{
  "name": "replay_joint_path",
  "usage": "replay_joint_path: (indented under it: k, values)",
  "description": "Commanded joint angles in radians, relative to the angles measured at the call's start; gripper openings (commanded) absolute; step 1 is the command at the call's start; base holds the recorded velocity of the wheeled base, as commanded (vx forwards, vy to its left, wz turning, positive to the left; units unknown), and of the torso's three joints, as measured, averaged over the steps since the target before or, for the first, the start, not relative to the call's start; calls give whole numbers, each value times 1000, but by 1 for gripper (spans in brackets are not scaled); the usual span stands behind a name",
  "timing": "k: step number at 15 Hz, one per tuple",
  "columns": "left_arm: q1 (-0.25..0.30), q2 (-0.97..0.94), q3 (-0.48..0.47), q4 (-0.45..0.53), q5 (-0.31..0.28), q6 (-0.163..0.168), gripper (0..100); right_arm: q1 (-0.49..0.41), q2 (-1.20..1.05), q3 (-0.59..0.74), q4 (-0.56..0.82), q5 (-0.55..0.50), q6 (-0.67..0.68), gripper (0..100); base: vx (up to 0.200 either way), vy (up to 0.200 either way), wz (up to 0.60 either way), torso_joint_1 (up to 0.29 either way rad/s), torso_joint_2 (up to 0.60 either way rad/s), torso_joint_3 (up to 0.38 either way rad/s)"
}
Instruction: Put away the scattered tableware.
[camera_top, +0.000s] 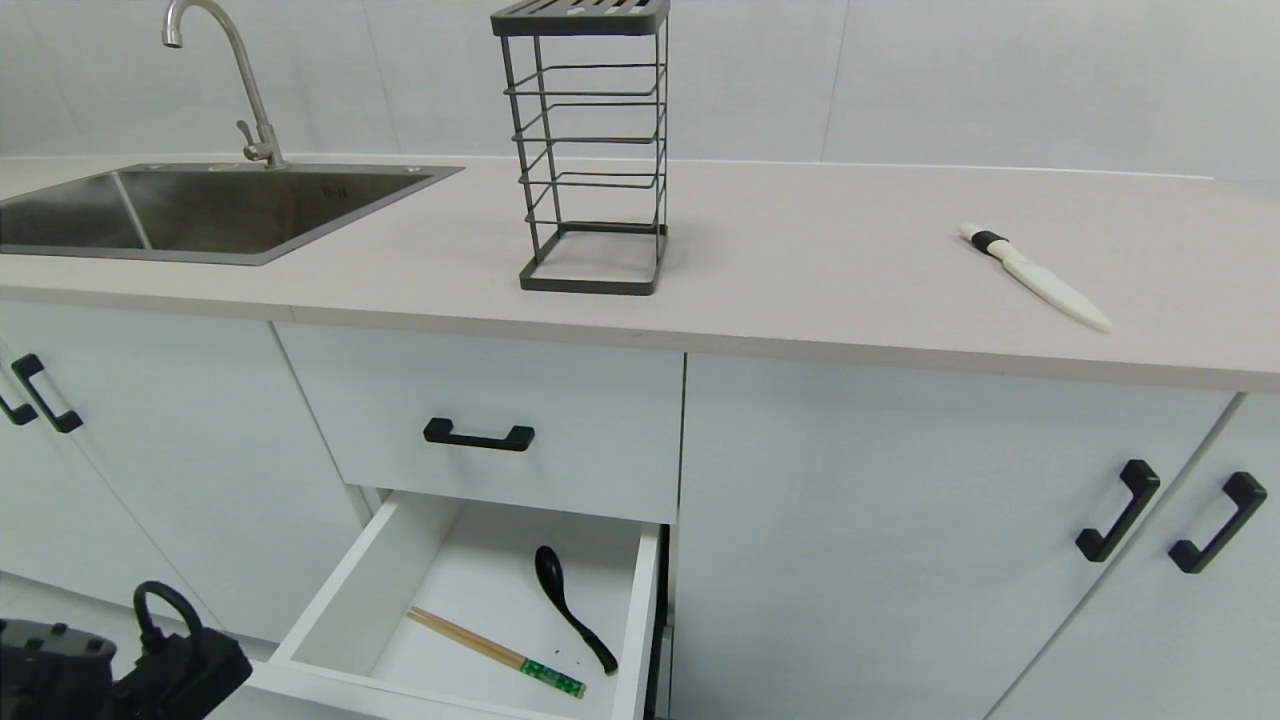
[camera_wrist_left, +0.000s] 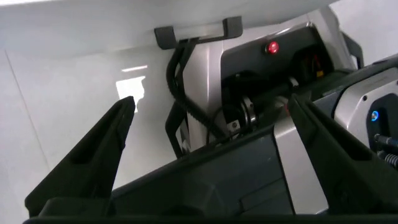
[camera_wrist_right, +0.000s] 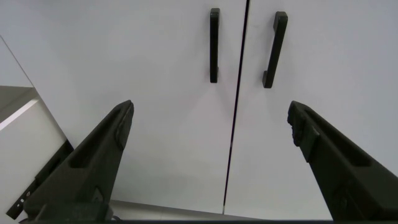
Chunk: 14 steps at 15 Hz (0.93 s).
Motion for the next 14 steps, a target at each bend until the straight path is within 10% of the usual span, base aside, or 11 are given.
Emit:
replay_joint_path:
  k: [1, 14]
  values:
    - [0, 80, 8, -28, 34, 0, 100, 0, 3, 0, -1, 0, 0, 100, 0, 0, 0, 0, 0, 0]
    - [-1, 193, 17, -156, 39, 3, 100, 0, 3, 0, 1, 0, 0, 100, 0, 0, 0, 0, 0, 0]
